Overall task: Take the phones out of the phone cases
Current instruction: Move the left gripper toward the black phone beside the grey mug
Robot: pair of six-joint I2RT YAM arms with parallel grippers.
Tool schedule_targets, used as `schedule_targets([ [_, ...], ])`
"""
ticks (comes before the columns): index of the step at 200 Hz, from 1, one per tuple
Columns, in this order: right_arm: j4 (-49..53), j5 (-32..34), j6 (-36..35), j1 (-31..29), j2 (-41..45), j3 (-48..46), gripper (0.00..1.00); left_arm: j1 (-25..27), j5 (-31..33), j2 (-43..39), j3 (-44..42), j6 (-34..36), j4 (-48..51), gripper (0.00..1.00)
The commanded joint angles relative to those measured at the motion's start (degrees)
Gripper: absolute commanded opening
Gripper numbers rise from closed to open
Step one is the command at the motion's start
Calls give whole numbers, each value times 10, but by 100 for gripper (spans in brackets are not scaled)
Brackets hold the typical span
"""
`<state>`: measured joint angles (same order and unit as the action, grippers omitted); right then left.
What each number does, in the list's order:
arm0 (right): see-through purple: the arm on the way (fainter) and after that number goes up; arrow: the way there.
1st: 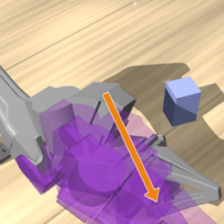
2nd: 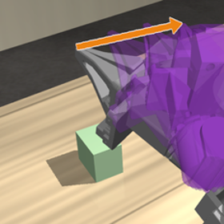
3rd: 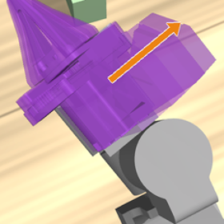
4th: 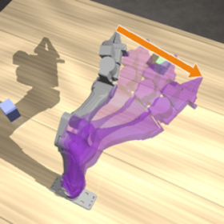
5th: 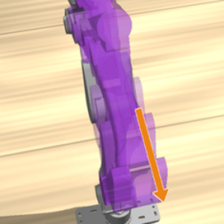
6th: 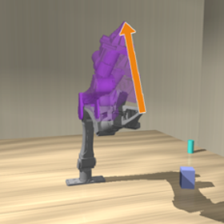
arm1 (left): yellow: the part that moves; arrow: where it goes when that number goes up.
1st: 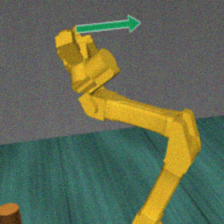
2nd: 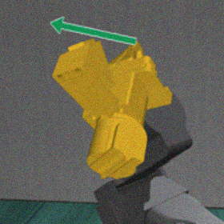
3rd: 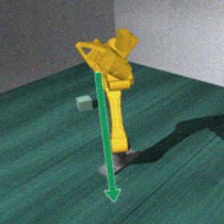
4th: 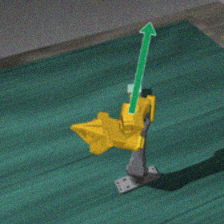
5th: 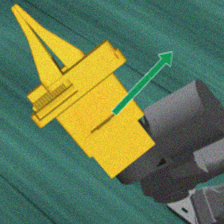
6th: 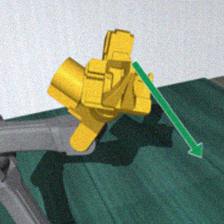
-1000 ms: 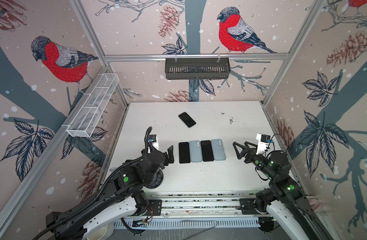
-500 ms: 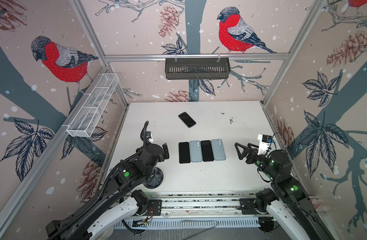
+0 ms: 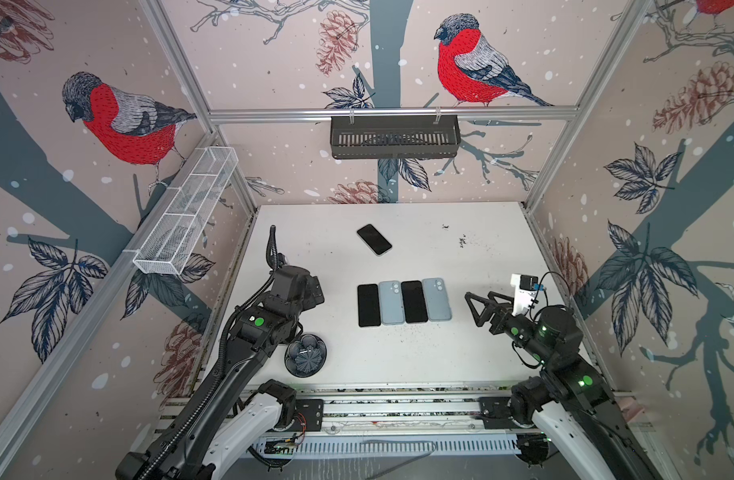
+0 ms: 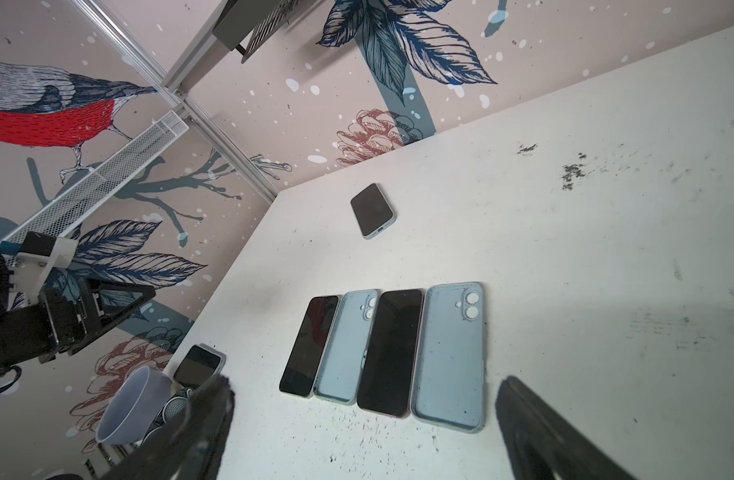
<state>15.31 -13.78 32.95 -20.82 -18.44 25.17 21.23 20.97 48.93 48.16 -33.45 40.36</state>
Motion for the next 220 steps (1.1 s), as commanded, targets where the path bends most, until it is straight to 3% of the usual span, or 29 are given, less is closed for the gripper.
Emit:
schedule_targets([
  [1, -37, -21, 6, -1, 1, -12, 100, -12, -10, 13, -4, -45, 20, 99],
  [36, -49, -34, 10, -1, 6, -33, 100, -36, 17, 33, -25, -71, 44, 98],
  [112, -66, -28, 1, 0, 9, -60, 100, -150, -48, 95, -38, -57, 14, 98],
  [178, -118, -45, -14, 0, -79, -59, 100, -191, -67, 126, -57, -36, -34, 98],
  [220, -125, -34, -39, -1, -136, -47, 100, -212, -101, 141, -77, -97, -37, 98],
])
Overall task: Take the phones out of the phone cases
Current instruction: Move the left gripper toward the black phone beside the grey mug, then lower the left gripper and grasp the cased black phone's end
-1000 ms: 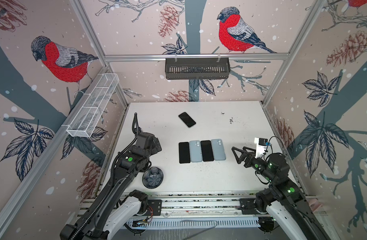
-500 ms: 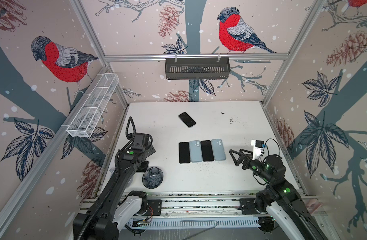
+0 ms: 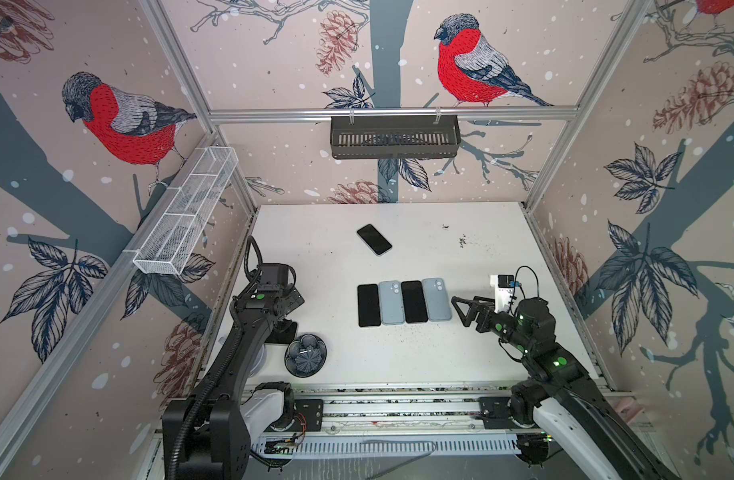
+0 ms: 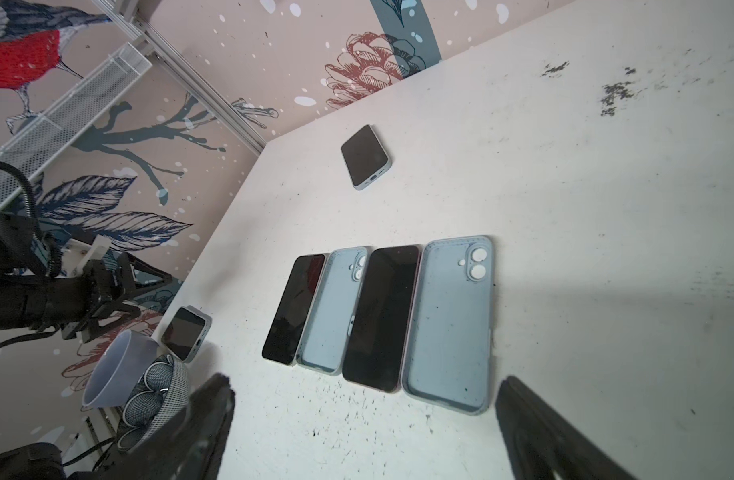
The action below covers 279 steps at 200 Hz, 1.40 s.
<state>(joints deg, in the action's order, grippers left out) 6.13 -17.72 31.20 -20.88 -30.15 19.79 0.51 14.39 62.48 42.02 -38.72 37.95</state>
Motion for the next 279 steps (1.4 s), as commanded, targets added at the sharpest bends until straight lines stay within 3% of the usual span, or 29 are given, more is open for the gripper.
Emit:
schedule_targets([
  [1, -34, 5, -22, 0, -21, 7, 100, -4, -36, 6, -17, -46, -13, 98],
  [25, -59, -3, -17, 1, -46, 6, 100, -5, -77, 20, -35, -86, -29, 98],
  [72, -63, -5, -12, 0, -60, 3, 100, -5, -55, 72, -29, -149, 23, 97],
  [151, -51, 0, 2, -1, -31, -8, 100, -9, -91, 70, -64, -201, 21, 97],
  [229, -41, 5, 11, -1, -4, -22, 100, -21, -106, 93, -80, -200, -13, 97],
  [279, -50, 7, 3, -1, -8, -31, 100, -27, -112, 93, -87, -153, -72, 97],
])
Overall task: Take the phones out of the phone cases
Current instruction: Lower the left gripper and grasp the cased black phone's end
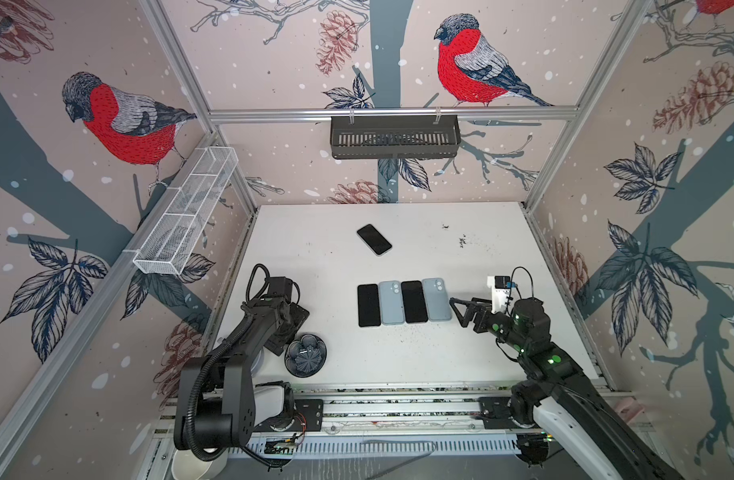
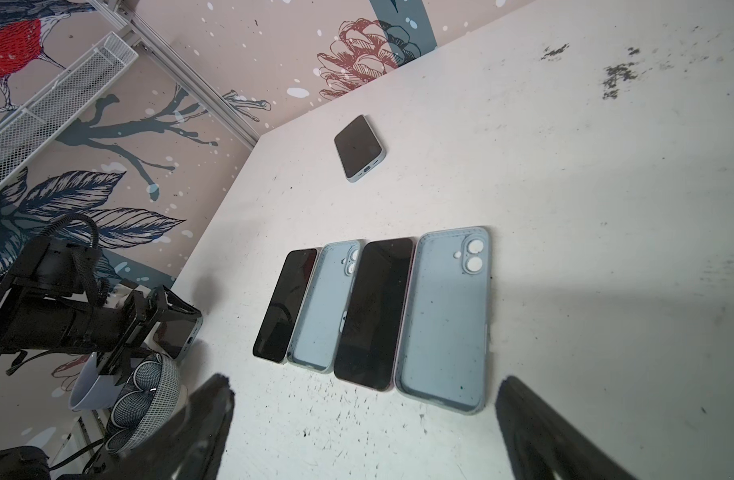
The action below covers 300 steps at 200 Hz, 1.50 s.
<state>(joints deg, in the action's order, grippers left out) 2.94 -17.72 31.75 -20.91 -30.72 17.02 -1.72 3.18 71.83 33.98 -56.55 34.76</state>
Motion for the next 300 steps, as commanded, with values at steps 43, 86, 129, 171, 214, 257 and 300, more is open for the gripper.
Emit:
schedule_targets([
  [43, -24, 6, -6, 0, -7, -10, 100, -8, -8, 9, -12, 42, -74, 97],
  [86, -37, 8, -8, 1, -17, -15, 100, -9, -25, 18, -17, 61, -124, 96],
  [129, -41, 6, -11, 1, -27, -16, 100, -9, 14, 60, 16, 81, -127, 96],
  [171, -37, 5, -13, 1, -27, -17, 100, -9, 30, 138, 73, 114, -121, 94],
  [214, -33, 3, -12, 2, -23, -19, 100, -9, 40, 193, 124, 137, -119, 92],
  [257, -35, -4, -11, 2, -25, -16, 100, -8, 52, 198, 143, 144, -118, 93],
  [300, -30, -13, -9, 1, -25, -14, 100, -16, 60, 211, 164, 128, -100, 96],
])
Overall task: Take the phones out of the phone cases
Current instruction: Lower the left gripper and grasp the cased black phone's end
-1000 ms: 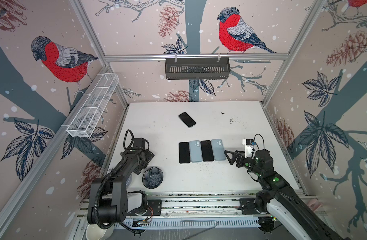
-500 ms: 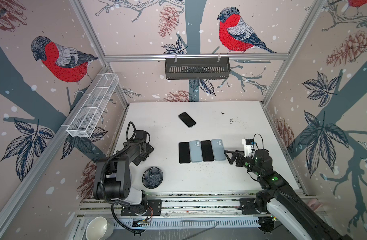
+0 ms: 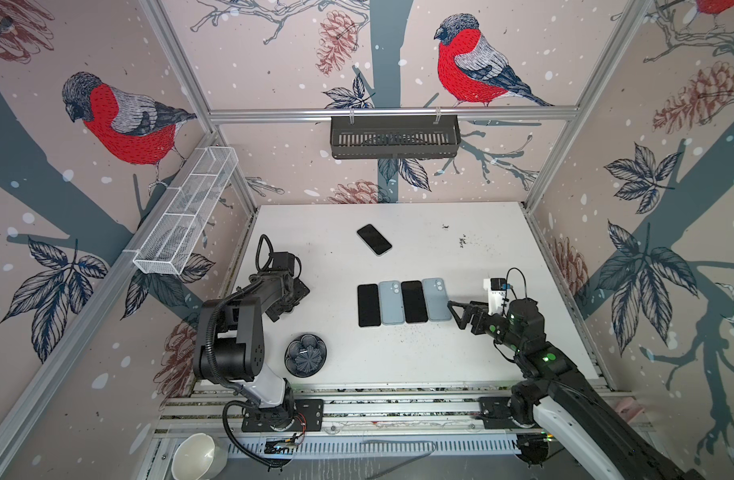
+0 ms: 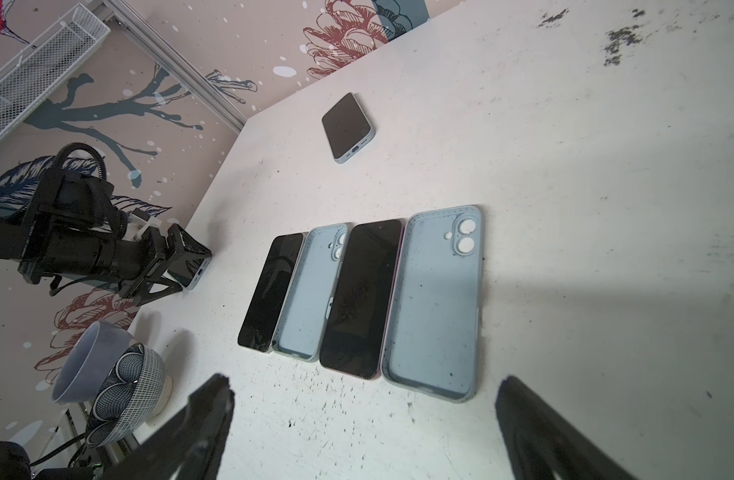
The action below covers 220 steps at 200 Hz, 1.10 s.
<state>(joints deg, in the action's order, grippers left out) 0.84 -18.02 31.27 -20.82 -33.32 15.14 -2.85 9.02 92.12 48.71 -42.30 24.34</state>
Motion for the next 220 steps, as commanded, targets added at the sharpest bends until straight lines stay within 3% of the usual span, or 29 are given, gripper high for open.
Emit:
schedule_targets([
  [1, -9, -10, -4, 0, 2, 5, 100, -4, 2, 9, 17, -15, 5, 96],
  [96, 15, -16, -8, 0, 26, 6, 100, -22, -17, 57, 55, -98, 40, 96],
  [157, 12, -20, -9, 0, 31, 2, 100, -33, -40, 72, 61, -109, 34, 96],
  [203, 9, -20, -9, -1, 31, 1, 100, -35, -63, 67, 45, -101, 20, 91],
  [220, 10, -20, -9, -1, 31, 2, 100, -34, -77, 68, 38, -96, 8, 83],
])
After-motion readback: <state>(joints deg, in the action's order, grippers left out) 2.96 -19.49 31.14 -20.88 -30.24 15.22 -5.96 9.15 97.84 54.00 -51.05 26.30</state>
